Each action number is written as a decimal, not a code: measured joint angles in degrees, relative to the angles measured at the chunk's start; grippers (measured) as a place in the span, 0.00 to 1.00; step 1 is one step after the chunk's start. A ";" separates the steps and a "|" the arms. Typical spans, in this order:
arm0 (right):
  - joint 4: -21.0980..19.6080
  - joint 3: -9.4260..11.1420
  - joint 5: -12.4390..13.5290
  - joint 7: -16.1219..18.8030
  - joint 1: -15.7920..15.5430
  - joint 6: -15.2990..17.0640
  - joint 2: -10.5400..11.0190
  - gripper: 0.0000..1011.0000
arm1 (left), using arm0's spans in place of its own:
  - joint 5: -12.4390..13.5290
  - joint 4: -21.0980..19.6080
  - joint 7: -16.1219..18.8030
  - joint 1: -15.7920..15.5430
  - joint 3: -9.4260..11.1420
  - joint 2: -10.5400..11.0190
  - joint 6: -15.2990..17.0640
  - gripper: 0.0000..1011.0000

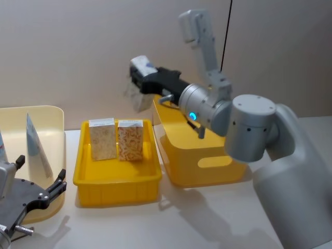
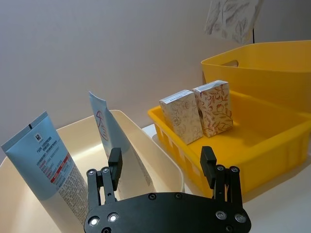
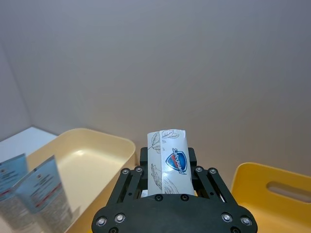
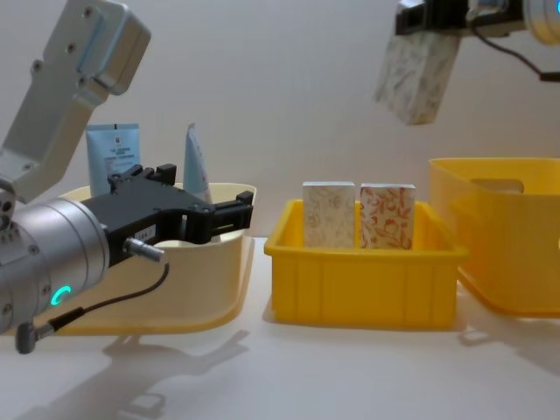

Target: Bimanual collaborative sorting of washing and personal care products

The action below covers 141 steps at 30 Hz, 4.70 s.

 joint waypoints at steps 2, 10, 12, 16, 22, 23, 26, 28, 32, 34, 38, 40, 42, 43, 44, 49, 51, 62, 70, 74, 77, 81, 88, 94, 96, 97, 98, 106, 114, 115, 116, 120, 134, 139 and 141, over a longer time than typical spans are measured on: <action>0.43 0.66 -0.35 -0.61 0.45 -1.04 0.20 0.40 | 0.00 0.00 0.00 0.00 0.00 0.00 0.00 0.99; 2.92 3.10 -1.50 -2.89 2.00 -3.57 0.91 0.40 | 0.00 0.00 0.00 0.00 0.00 0.00 0.00 0.99; 3.89 3.90 -1.86 -3.70 2.45 -4.13 1.08 0.40 | 0.00 0.00 0.00 0.00 0.00 0.00 0.00 0.99; 5.76 5.08 -2.43 -5.16 3.15 -4.60 1.28 0.40 | -0.01 0.00 0.00 0.00 0.00 0.00 0.00 0.99; 9.08 6.92 -3.10 -7.52 4.29 -4.38 1.40 0.40 | 0.00 0.00 0.00 0.00 0.00 -0.01 0.00 0.99; 10.04 7.40 -3.23 -8.11 4.60 -4.02 1.40 0.40 | 0.00 0.00 0.00 0.00 0.00 0.00 0.00 0.99; 11.72 8.15 -3.46 -9.03 5.17 -3.10 1.36 0.40 | 0.00 0.00 0.00 0.00 0.00 0.00 0.00 0.99; 12.46 8.43 -3.53 -9.46 5.40 -2.58 1.33 0.40 | 0.00 0.00 0.00 0.00 0.00 0.00 0.00 0.99; 14.43 9.03 -3.74 -10.38 5.97 -0.91 1.25 0.40 | 0.00 0.00 0.00 0.00 0.00 0.00 0.00 0.99; 15.55 9.31 -3.87 -10.81 6.33 0.10 1.17 0.40 | 0.00 0.00 0.00 0.00 0.00 0.00 0.00 0.99; 17.26 9.57 -4.03 -11.33 6.85 2.02 1.09 0.40 | 0.00 0.00 0.00 0.00 0.00 0.00 0.00 0.99; 18.03 9.61 -4.09 -11.42 7.08 2.72 1.05 0.40 | 0.00 0.00 0.00 0.00 0.00 0.00 0.00 0.99; 19.19 9.62 -4.21 -11.54 7.35 4.07 0.98 0.40 | 0.00 0.00 0.00 0.00 0.00 0.00 0.00 0.99; 19.51 9.62 -4.26 -11.56 7.43 4.42 0.96 0.40 | 0.00 0.00 0.00 0.00 0.00 0.00 0.00 0.99; 20.19 9.58 -4.35 -11.57 7.61 5.26 0.94 0.40 | 0.00 0.00 0.00 0.00 0.00 0.00 0.00 0.99; 22.59 9.24 -4.61 -11.47 8.12 7.51 0.80 0.40 | 0.00 0.00 0.00 0.00 0.00 0.00 0.00 0.99; 23.15 9.15 -4.68 -11.40 8.23 8.03 0.77 0.40 | 0.00 0.00 0.00 0.00 0.00 0.00 0.00 0.99; 25.47 8.79 -4.98 -11.00 8.71 10.17 0.63 0.75 | 0.00 0.00 0.00 0.00 0.00 0.00 0.00 0.99; 26.24 8.67 -5.08 -10.87 8.87 10.92 0.60 0.93 | 0.00 0.00 0.00 0.00 0.00 0.00 0.00 0.99; 26.39 8.65 -5.13 -10.83 8.90 11.10 0.58 0.99 | 0.00 0.00 0.00 0.00 0.00 0.00 0.00 0.99; 26.16 8.71 -5.16 -10.74 8.79 11.09 0.57 0.99 | 0.00 0.00 0.00 0.00 0.00 0.00 0.00 0.99; 25.30 8.91 -5.17 -10.49 8.31 10.52 0.59 0.99 | 0.00 0.00 0.00 0.00 0.00 0.00 0.00 0.99; 22.03 9.77 -5.01 -9.87 6.53 7.99 0.70 0.99 | 0.00 0.00 0.00 0.00 0.00 0.00 0.00 0.99; 18.66 10.76 -4.67 -9.11 4.68 5.18 0.81 0.99 | 0.00 0.00 0.00 0.00 0.00 0.00 0.00 0.99; 17.94 10.95 -4.56 -8.95 4.18 4.48 0.83 0.99 | 0.00 0.00 0.00 0.00 0.00 0.00 0.00 0.99; 16.96 11.25 -4.45 -8.75 3.74 3.78 0.87 0.99 | 0.00 0.00 0.00 0.00 0.00 0.00 0.00 0.99; 16.54 11.40 -4.40 -8.62 3.51 3.26 0.88 0.99 | 0.00 0.00 0.00 0.00 0.00 0.00 0.00 0.99; 11.96 13.07 -3.82 -7.66 0.97 -0.81 0.96 0.99 | 0.00 0.00 0.00 0.00 0.00 0.00 0.00 0.99; 7.26 14.95 -2.96 -6.50 -1.51 -5.25 0.98 0.99 | 0.01 -0.01 0.00 0.00 -0.06 0.00 0.03 0.99; 6.90 15.08 -2.86 -6.43 -1.67 -5.56 0.99 0.99 | 0.07 -0.11 0.04 0.02 -0.14 0.06 0.19 0.99; 6.27 15.32 -2.69 -6.32 -1.97 -6.07 1.01 0.99 | 0.13 -0.19 0.09 0.03 -0.19 0.09 0.33 0.99; 5.00 15.82 -2.40 -5.98 -2.65 -7.07 1.05 0.99 | 0.72 -0.86 0.65 0.06 -0.53 0.45 1.51 0.99; 2.55 16.80 -1.83 -5.49 -3.86 -9.10 1.11 0.99 | 4.25 -5.74 3.39 -0.25 -2.36 2.58 7.83 0.99; 2.17 16.94 -1.75 -5.44 -4.04 -9.37 1.14 0.99 | 5.02 -7.48 3.57 -0.30 -2.74 3.18 9.00 0.99; 2.09 16.97 -1.73 -5.42 -4.10 -9.47 1.14 0.99 | 5.28 -8.12 3.56 -0.36 -2.85 3.40 9.35 0.99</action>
